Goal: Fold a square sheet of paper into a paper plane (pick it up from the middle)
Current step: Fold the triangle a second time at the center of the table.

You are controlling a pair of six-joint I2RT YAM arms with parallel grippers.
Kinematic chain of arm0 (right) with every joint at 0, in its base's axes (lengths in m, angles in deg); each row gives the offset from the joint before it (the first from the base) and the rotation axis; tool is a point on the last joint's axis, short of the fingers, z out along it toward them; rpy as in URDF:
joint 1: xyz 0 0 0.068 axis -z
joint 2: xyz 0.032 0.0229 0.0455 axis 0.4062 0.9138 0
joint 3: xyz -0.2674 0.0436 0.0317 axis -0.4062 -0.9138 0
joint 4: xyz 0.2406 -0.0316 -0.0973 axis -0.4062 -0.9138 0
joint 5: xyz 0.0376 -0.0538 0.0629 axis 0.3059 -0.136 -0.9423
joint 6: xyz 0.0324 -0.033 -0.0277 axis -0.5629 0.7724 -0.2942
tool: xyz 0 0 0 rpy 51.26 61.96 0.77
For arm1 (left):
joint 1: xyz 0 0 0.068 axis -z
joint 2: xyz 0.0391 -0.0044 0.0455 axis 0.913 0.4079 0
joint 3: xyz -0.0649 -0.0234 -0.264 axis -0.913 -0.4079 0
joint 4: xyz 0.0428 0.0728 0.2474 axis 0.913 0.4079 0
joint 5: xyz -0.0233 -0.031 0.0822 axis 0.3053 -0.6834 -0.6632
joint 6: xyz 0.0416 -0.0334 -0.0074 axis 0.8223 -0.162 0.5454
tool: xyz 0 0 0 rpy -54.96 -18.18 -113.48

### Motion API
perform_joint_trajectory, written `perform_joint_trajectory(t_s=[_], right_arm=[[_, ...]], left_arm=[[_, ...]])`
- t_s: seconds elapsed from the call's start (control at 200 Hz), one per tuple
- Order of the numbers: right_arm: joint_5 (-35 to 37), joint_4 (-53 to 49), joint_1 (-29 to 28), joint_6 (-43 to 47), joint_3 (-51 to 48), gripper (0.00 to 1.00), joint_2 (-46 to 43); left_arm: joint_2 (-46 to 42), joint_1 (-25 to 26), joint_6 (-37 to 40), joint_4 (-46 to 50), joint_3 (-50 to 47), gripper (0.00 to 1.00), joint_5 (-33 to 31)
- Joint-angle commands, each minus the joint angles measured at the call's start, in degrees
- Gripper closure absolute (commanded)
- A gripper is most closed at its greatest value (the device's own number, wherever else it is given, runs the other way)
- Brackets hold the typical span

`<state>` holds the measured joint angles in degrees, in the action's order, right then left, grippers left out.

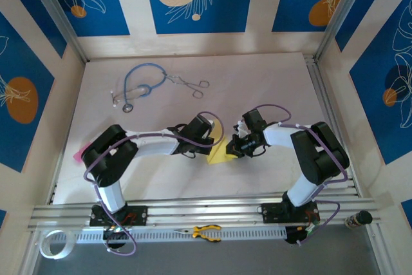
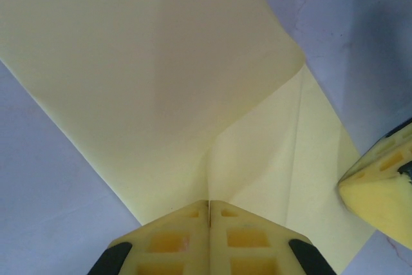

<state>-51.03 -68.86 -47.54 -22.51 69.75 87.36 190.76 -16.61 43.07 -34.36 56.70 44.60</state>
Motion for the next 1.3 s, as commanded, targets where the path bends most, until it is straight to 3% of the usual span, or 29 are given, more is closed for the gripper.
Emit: perform_joint_trajectory(t_s=[0.0,1.296], right_arm=[[1.52,-2.57,-0.33,0.2,0.07,1.0,1.84],[1.67,-2.71,0.02,0.41,-0.15,1.0,2.05]], left_arm=[[1.21,-0.72,0.85,1.41,1.27,0.95,-1.12],[2.22,-0.89,3.97,1.23,2.15,0.93,-1.62]])
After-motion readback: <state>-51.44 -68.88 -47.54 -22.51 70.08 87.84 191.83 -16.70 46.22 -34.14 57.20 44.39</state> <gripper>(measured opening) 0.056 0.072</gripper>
